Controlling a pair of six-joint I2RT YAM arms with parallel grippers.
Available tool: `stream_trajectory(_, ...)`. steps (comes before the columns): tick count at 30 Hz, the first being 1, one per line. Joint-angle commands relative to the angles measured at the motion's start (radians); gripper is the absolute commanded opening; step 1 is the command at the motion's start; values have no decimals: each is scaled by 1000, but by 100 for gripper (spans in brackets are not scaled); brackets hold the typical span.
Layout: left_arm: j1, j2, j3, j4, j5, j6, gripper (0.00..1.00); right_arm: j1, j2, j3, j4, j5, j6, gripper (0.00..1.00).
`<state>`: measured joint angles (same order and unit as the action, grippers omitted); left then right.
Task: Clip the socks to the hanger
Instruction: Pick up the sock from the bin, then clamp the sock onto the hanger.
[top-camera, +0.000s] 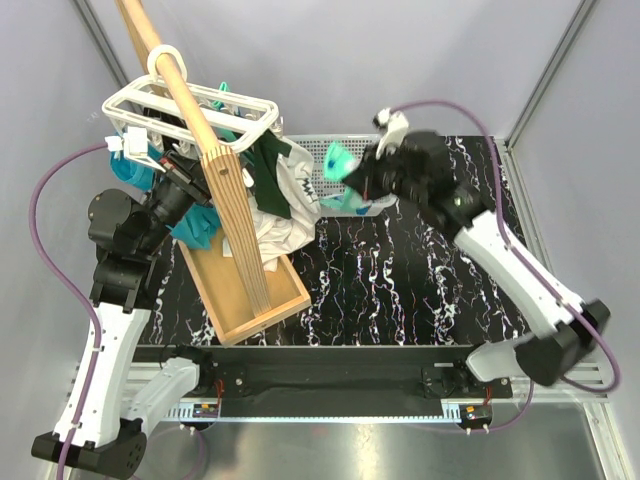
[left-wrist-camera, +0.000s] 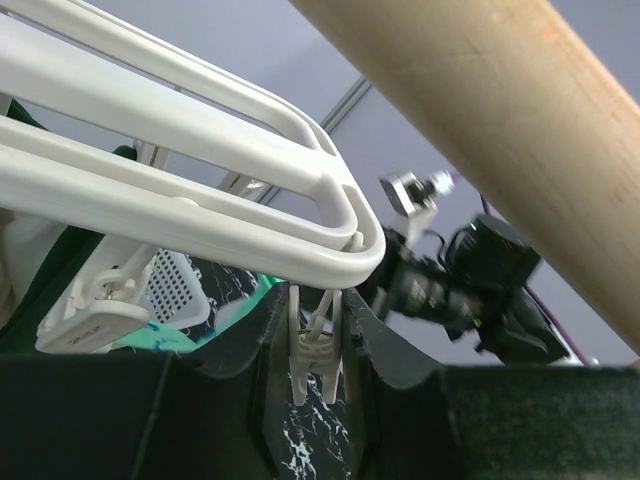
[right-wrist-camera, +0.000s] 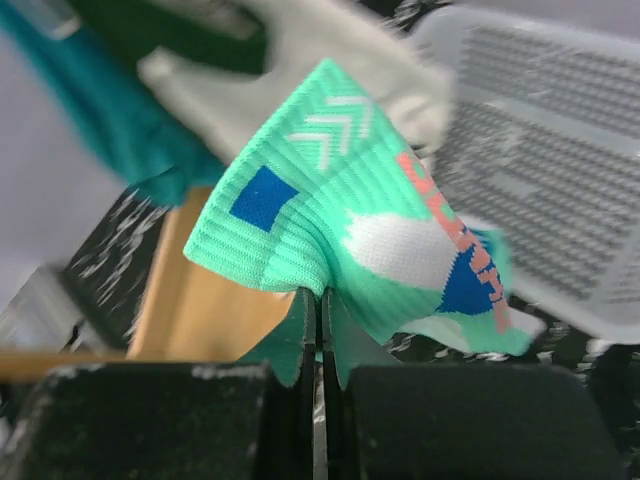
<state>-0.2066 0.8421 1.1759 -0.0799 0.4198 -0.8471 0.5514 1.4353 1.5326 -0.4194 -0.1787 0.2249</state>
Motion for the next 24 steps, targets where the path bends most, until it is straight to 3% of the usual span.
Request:
stream_trajectory(1,3,2,18,42,31,-9,0,100,-134,-132,60,-116,54,0)
stream_trajectory(6,3,6,1,66,50,-15,0,142,-202,-195,99,-264,165,0)
stream_trajectory(24,3,22,31,37,42,-27,0,222,25,1,341,-277,367,0)
